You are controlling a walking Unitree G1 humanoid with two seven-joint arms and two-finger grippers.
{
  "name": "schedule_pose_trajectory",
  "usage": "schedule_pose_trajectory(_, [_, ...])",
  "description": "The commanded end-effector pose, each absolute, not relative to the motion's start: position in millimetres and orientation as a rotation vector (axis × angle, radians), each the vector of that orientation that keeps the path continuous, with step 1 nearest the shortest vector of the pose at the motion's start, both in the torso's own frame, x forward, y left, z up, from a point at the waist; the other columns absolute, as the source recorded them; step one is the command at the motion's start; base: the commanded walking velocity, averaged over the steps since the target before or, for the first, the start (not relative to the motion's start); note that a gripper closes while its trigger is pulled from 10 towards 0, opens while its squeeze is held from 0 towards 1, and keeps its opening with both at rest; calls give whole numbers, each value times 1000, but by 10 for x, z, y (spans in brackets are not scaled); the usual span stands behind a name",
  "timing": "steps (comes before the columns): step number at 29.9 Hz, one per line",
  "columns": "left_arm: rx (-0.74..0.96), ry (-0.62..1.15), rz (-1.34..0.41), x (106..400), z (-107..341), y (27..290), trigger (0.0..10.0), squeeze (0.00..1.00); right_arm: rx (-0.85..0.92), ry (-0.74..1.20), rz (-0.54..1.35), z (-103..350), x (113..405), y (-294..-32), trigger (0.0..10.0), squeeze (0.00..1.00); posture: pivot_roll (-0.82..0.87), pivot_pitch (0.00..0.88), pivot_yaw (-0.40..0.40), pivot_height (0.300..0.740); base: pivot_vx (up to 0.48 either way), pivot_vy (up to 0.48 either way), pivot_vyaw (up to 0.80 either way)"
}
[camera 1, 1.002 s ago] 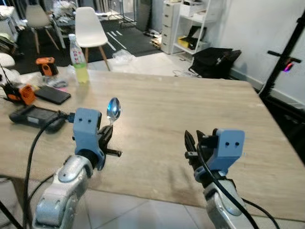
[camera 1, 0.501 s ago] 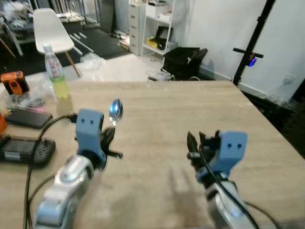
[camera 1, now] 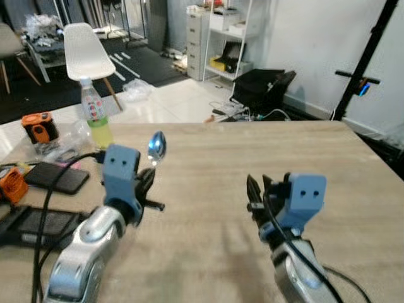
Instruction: Setting the table
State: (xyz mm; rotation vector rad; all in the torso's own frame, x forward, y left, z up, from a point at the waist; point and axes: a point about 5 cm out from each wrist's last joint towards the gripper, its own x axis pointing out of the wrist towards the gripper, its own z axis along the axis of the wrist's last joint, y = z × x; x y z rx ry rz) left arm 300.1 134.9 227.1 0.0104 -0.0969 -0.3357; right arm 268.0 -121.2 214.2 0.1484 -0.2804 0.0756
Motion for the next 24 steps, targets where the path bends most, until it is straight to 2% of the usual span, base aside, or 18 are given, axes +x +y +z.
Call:
schedule_pose_trajectory(1, [22, -68, -335, 2996, 2236, 1367, 10000, 0, 164, -269, 79, 2114, 2663, -1193, 10000, 0, 73, 72, 28, 740, 0, 0, 0])
schedule_pose_trajectory(6, [-24, 19, -376, 2970, 2192, 1310, 10000, 0, 161, -271, 81, 2116, 2665, -1187, 10000, 0, 74, 72, 28, 740, 0, 0, 0])
schedule_pose_trajectory(7, [-16, 144, -339, 2956, 2102, 1342, 10000, 0, 159, -272, 81, 2118, 2664, -1187, 10000, 0, 75, 78, 30, 740, 0, 0, 0])
schedule_pose_trajectory(8, [-51, 190, -317, 2947, 2074, 1357, 10000, 0, 159, -271, 80, 2118, 2663, -1190, 10000, 0, 75, 78, 30, 740, 0, 0, 0])
schedule_pose_trajectory(10, [-117, 255, -274, 2947, 2029, 1381, 10000, 0, 158, -271, 79, 2116, 2660, -1193, 10000, 0, 79, 85, 28, 740, 0, 0, 0])
schedule_pose_trajectory(14, [-132, 297, -206, 2981, 1971, 1421, 10000, 0, 158, -271, 83, 2119, 2658, -1189, 10000, 0, 79, 86, 28, 740, 0, 0, 0])
schedule_pose_trajectory(17, [-85, 303, -154, 3046, 1925, 1477, 10000, 0, 157, -275, 90, 2130, 2664, -1180, 10000, 0, 80, 90, 23, 740, 0, 0, 0])
schedule_pose_trajectory(21, [61, 322, -133, 3133, 1882, 1544, 10000, 0, 153, -284, 100, 2157, 2672, -1171, 10000, 0, 86, 102, 19, 740, 0, 0, 0])
schedule_pose_trajectory(24, [69, 351, -146, 3190, 1851, 1491, 10000, 0, 146, -289, 119, 2179, 2679, -1158, 10000, 0, 86, 118, 16, 740, 0, 0, 0])
